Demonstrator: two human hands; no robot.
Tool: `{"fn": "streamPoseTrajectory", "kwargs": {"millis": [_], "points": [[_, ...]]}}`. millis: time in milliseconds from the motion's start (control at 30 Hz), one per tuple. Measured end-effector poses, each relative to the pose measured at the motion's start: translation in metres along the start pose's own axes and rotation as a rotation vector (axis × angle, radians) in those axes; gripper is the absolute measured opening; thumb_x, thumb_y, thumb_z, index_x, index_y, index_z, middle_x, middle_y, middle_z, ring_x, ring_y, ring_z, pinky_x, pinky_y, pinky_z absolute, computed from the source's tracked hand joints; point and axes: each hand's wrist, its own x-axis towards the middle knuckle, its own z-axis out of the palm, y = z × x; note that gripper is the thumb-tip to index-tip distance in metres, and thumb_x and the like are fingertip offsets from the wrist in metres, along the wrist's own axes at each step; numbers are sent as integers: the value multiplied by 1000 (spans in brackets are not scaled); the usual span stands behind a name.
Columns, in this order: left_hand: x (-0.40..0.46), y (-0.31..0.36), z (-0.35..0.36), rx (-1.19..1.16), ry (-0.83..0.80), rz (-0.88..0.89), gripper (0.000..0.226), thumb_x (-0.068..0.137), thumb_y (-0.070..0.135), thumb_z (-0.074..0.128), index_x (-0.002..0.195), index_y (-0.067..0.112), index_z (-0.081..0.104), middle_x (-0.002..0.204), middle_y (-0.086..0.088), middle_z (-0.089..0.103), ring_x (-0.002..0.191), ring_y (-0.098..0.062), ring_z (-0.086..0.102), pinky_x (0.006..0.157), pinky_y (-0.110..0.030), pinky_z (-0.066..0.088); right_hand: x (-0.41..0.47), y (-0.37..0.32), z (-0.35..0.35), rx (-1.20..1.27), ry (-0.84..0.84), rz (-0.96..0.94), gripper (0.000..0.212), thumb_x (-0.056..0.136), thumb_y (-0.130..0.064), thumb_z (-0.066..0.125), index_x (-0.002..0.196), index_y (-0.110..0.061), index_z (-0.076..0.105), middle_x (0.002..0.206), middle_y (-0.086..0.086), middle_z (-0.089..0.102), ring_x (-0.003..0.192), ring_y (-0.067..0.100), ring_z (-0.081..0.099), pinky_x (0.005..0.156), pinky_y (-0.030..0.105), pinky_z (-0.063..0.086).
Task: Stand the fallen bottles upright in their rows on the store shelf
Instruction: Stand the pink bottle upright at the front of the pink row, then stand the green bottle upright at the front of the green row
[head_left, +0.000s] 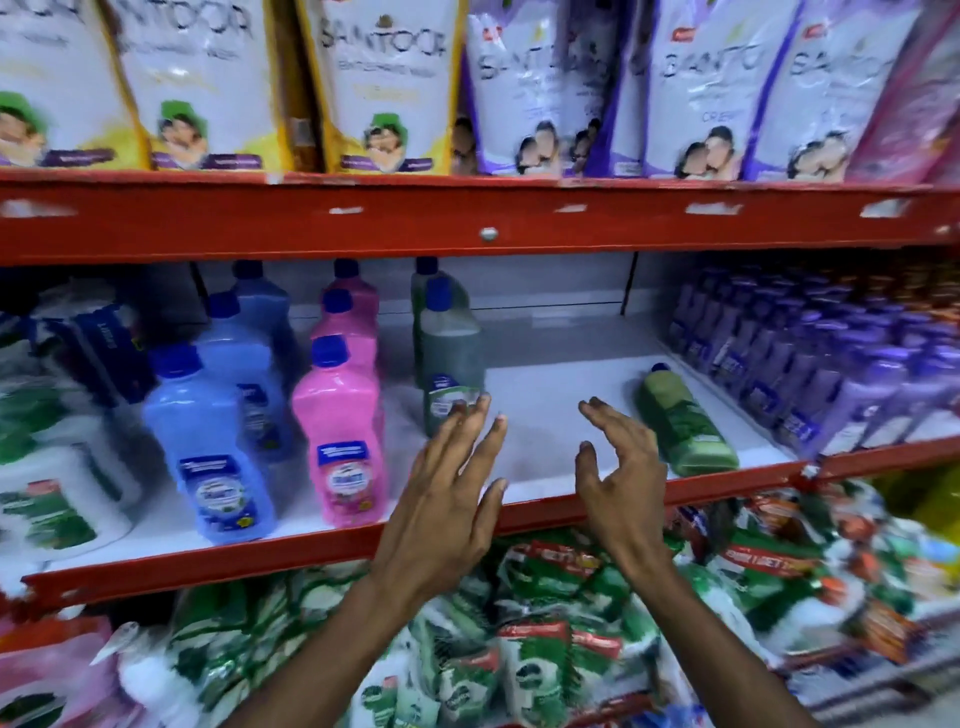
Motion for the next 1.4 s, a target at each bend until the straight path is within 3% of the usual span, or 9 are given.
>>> {"fn": "streamPoseTrajectory", "kwargs": {"millis": [100, 267, 400, 500, 600, 933, 1100, 1300, 1400], "points": [[33, 31, 38, -125, -120, -52, 56, 100, 34, 41, 152, 23, 26, 165, 4, 18, 152, -9, 16, 124, -27, 17, 32, 44, -38, -116, 48, 77, 45, 84, -5, 59, 128, -17, 63, 131, 5, 63, 123, 25, 49, 105, 25, 34], [110, 83, 106, -438, -237, -396, 43, 96, 25, 51, 137, 14, 53, 140, -3, 58, 122, -21, 60, 106, -32, 47, 89, 103, -90, -159, -38, 284, 43, 84, -5, 53, 127, -4, 60, 102, 22, 71, 81, 32, 64, 74, 33, 50], [169, 100, 157, -607, -368, -724, 31, 80, 25, 57, 101, 9, 72, 109, -16, 74, 101, -34, 71, 94, -46, 57, 120, 143, -102, -167, -299, 466, 53, 85, -21, 51, 133, 2, 53, 128, 26, 62, 109, 39, 63, 89, 40, 51], [191, 104, 184, -648, -410, -834, 40, 64, 37, 62, 87, 7, 74, 91, -16, 76, 88, -33, 74, 84, -48, 61, 131, 153, -105, -194, -390, 540, 15, 83, -15, 52, 71, -7, 59, 71, 14, 58, 75, 32, 55, 55, 33, 35], [201, 107, 199, -673, -446, -902, 51, 61, 40, 72, 94, 1, 73, 86, -17, 73, 91, -37, 73, 73, -38, 62, 137, 155, -107, -144, -412, 568, 34, 82, -7, 52, 55, -13, 32, 54, 4, 34, 55, 24, 34, 47, 33, 20], [188, 100, 173, -718, -316, -928, 21, 84, 13, 71, 99, 0, 70, 96, -13, 72, 87, -25, 67, 82, -37, 56, 125, 144, -85, 148, -339, 604, 8, 74, -10, 58, 72, -10, 65, 78, 11, 71, 77, 31, 65, 68, 39, 51], [166, 81, 112, -765, -162, -881, 34, 81, 3, 72, 114, 2, 65, 112, -14, 71, 101, -27, 68, 93, -39, 56, 109, 97, -58, 287, -372, 525, 39, 63, -15, 57, 99, -16, 73, 92, 4, 77, 89, 26, 71, 82, 50, 60], [115, 40, 45, -714, -22, -854, 34, 78, -9, 70, 106, 8, 65, 110, -16, 71, 94, -27, 66, 92, -45, 57, 70, 29, -17, 313, -381, 394, 38, 72, -5, 72, 109, -14, 71, 109, 2, 74, 99, 20, 69, 89, 39, 57], [88, 22, 20, -628, 55, -857, 39, 73, -8, 73, 104, 13, 66, 110, -13, 73, 99, -27, 70, 94, -50, 56, 54, 4, 8, 330, -394, 355, 42, 71, -2, 75, 111, -13, 70, 104, -1, 74, 86, 15, 70, 71, 21, 55]]}}
